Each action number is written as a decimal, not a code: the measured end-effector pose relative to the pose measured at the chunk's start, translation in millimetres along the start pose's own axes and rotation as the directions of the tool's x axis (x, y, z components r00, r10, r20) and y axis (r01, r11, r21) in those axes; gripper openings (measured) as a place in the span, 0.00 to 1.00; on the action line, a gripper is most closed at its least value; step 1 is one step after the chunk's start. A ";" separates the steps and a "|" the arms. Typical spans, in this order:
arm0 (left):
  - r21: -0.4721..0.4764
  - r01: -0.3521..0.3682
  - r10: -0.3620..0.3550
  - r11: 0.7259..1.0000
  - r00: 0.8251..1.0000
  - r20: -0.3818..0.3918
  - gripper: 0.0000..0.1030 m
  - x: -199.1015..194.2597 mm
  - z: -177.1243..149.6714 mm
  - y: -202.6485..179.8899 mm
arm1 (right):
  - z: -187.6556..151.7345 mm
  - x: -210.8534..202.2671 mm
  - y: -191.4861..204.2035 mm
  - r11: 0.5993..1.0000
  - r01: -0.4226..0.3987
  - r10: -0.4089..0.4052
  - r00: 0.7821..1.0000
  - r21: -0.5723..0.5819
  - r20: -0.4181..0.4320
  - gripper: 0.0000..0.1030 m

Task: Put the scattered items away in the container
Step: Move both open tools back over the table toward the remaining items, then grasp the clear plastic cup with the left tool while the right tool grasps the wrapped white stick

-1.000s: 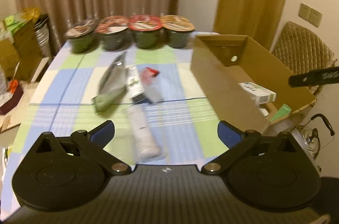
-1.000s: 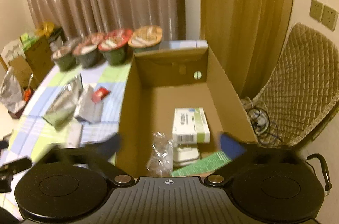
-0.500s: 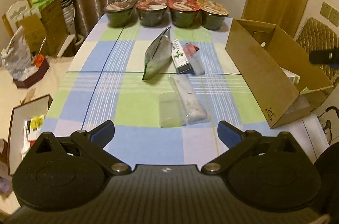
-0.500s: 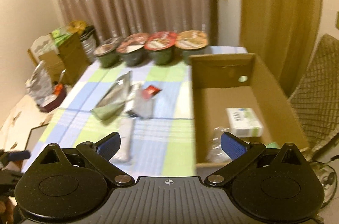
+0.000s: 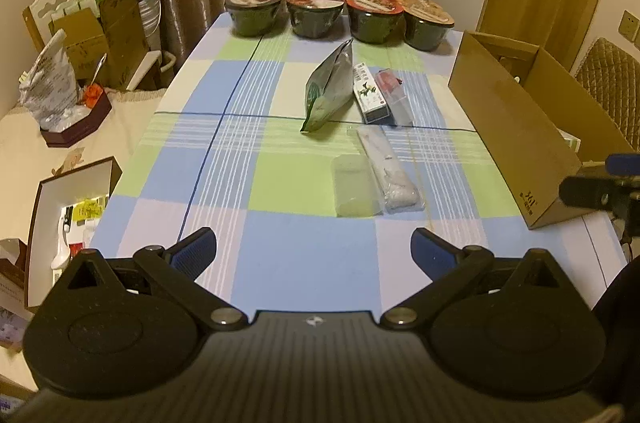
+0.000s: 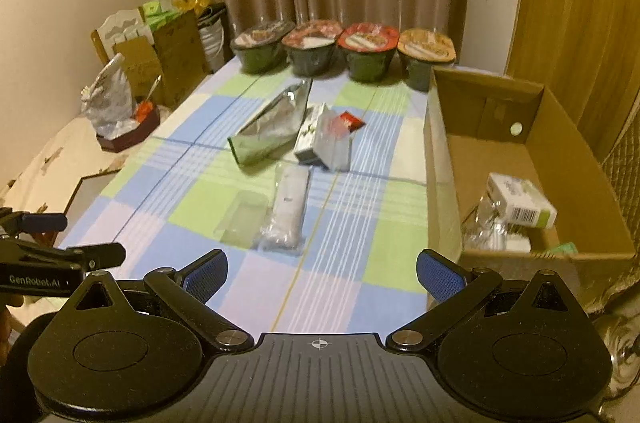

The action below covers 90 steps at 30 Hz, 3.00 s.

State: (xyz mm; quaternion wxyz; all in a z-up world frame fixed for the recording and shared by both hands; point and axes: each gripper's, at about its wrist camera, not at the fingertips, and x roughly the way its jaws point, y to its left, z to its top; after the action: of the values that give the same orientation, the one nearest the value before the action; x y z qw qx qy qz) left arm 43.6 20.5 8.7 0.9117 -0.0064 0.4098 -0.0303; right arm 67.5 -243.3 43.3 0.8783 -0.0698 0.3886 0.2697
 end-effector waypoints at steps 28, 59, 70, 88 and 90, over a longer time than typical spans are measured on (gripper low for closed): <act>0.021 0.018 -0.017 1.000 0.998 -0.056 0.98 51.6 5.3 4.0 | 3.5 59.7 5.9 0.998 -0.051 0.053 0.997 0.038 -0.052 1.00; 0.151 0.084 -0.049 0.985 0.973 -0.225 0.47 204.0 38.3 -10.4 | 26.3 179.1 -25.5 0.998 -0.027 0.035 0.990 0.059 -0.140 1.00; 0.127 0.061 -0.035 0.990 0.980 -0.198 0.56 198.4 33.1 17.2 | 34.8 223.7 5.7 0.993 -0.112 0.103 0.981 -0.047 -0.165 1.00; 0.119 0.069 -0.048 0.990 0.984 -0.174 0.47 197.9 34.3 27.1 | 28.9 236.5 14.0 0.989 -0.090 0.064 0.976 -0.119 -0.206 0.40; 0.113 0.073 -0.053 0.991 0.984 -0.169 0.47 192.6 33.0 27.8 | 27.1 227.9 9.1 0.992 -0.092 0.072 0.975 -0.088 -0.212 0.40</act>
State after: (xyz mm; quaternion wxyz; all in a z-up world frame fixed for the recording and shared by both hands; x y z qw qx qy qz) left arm 197.2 36.2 -114.3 0.8717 0.0373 0.4813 -0.0840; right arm 206.2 -130.9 -101.4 0.8164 -0.1240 0.4675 0.3155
